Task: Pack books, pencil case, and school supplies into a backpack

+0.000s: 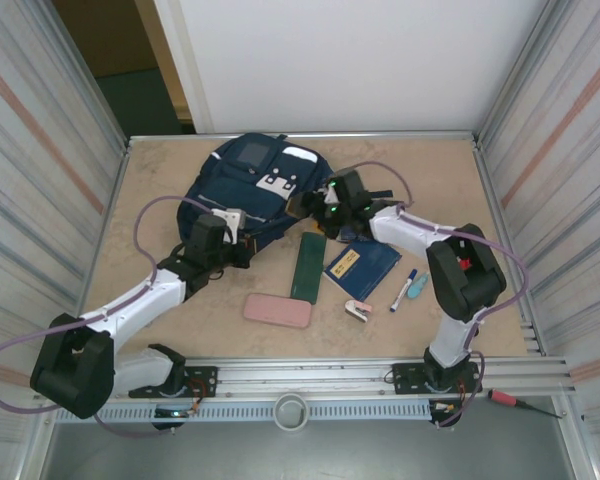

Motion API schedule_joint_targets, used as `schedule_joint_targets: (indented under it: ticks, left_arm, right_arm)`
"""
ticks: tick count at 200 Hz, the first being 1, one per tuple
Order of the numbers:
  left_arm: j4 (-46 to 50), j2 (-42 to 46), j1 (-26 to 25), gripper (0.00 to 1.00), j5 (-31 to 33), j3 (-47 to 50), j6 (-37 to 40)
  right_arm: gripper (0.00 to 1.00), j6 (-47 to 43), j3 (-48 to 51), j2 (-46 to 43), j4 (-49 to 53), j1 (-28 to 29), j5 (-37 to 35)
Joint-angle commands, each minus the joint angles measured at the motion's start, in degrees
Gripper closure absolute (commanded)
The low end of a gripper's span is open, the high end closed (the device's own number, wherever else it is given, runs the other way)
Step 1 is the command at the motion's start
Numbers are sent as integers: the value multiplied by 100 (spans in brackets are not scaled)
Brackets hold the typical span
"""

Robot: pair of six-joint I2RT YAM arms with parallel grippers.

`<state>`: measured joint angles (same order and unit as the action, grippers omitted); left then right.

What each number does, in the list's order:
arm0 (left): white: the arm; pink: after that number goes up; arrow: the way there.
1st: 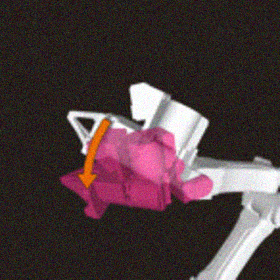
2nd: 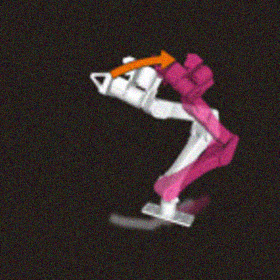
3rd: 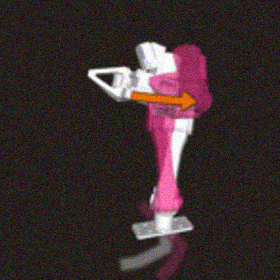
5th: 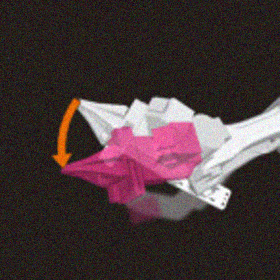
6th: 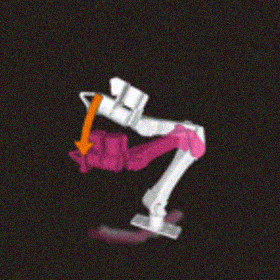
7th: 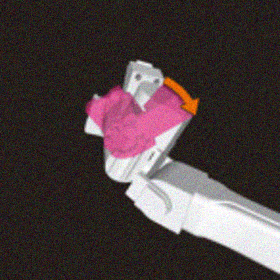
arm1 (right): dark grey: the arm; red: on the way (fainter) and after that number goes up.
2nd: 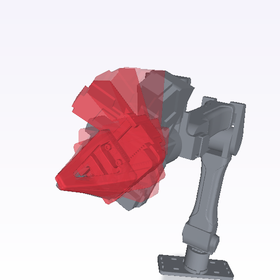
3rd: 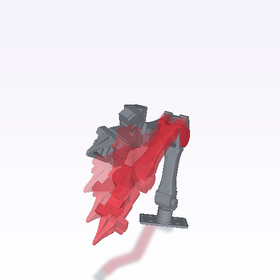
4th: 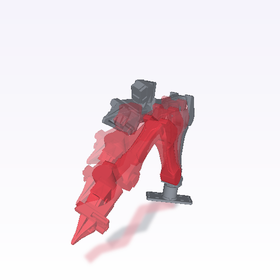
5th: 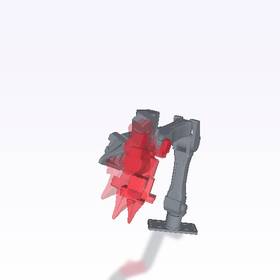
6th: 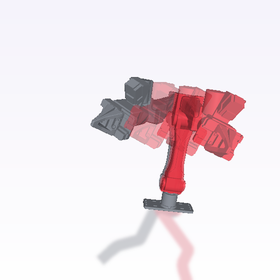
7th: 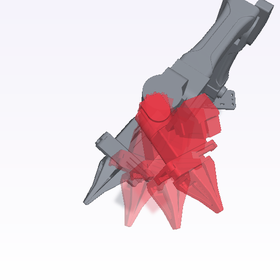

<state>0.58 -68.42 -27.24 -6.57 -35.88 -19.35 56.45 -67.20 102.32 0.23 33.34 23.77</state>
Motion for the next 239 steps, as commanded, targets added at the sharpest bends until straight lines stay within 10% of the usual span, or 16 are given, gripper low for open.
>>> schedule_joint_targets:
  ticks: [1, 33, 80, 116, 207, 239]
  left_arm:
    - [-386, 109, -70, 100, -193, -74, 71]
    - [-337, 219, -96, 100, -217, 8, 118]
    - [-187, 401, -79, 100, 93, 134, 102]
    - [370, 548, 285, 100, 447, 153, -136]
    - [193, 833, 508, 100, -281, 409, -313]
    - [171, 631, 74, 100, -241, 55, -275]
  right_arm:
    - [12, 645, -128, 194, -515, 203, -333]
    - [27, 955, -484, 750, -787, 366, -406]
    - [81, 691, -688, 872, -757, 127, -329]
    - [98, -187, -1006, 773, 15, -273, 266]
    - [93, -870, -2363, 1620, 998, -724, 1376]
    - [54, -1059, -2469, 1615, 1322, -917, 1359]
